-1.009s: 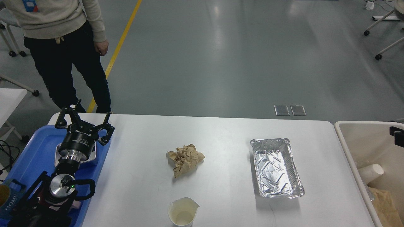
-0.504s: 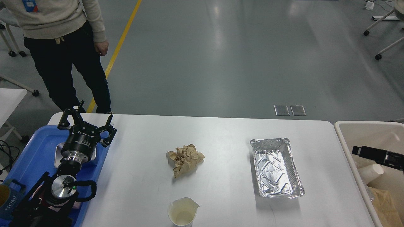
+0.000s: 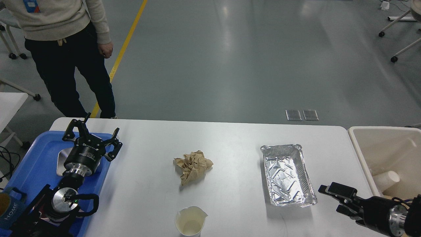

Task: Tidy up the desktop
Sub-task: 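Reach the right gripper to the near edge of the foil tray and grasp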

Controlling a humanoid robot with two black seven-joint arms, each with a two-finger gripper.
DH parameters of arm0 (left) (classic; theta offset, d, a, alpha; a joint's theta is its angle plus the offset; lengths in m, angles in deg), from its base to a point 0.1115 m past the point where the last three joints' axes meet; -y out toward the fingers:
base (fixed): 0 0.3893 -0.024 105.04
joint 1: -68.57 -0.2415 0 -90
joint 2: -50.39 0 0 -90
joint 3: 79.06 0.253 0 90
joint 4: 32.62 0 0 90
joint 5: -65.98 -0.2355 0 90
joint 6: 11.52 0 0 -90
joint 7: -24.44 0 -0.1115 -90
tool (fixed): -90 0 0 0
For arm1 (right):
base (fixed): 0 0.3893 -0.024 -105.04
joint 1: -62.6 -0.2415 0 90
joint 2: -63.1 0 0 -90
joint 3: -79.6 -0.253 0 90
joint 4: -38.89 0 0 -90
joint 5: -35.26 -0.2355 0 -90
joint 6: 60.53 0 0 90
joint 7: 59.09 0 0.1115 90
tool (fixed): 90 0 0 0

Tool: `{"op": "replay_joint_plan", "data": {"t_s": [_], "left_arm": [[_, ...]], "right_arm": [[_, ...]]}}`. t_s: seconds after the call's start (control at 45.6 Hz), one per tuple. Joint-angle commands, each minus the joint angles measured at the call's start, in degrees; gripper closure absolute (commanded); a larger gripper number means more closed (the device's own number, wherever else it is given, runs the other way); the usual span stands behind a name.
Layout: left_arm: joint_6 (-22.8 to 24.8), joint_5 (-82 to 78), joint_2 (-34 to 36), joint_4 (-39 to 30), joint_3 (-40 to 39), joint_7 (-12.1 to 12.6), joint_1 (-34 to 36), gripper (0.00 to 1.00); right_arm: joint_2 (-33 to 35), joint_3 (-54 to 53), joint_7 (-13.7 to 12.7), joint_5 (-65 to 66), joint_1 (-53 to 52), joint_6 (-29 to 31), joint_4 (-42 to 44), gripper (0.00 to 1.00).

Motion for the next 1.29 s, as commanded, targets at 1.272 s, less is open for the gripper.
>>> {"op": "replay_joint_plan", "data": {"t_s": [1.272], "left_arm": [[-0.1, 0.0, 0.4, 0.0, 3.9, 0.6, -1.1, 0.03]], "right_arm": [[-24.6, -0.6, -2.2, -5.9, -0.8, -6.2, 14.9, 0.00]]}}
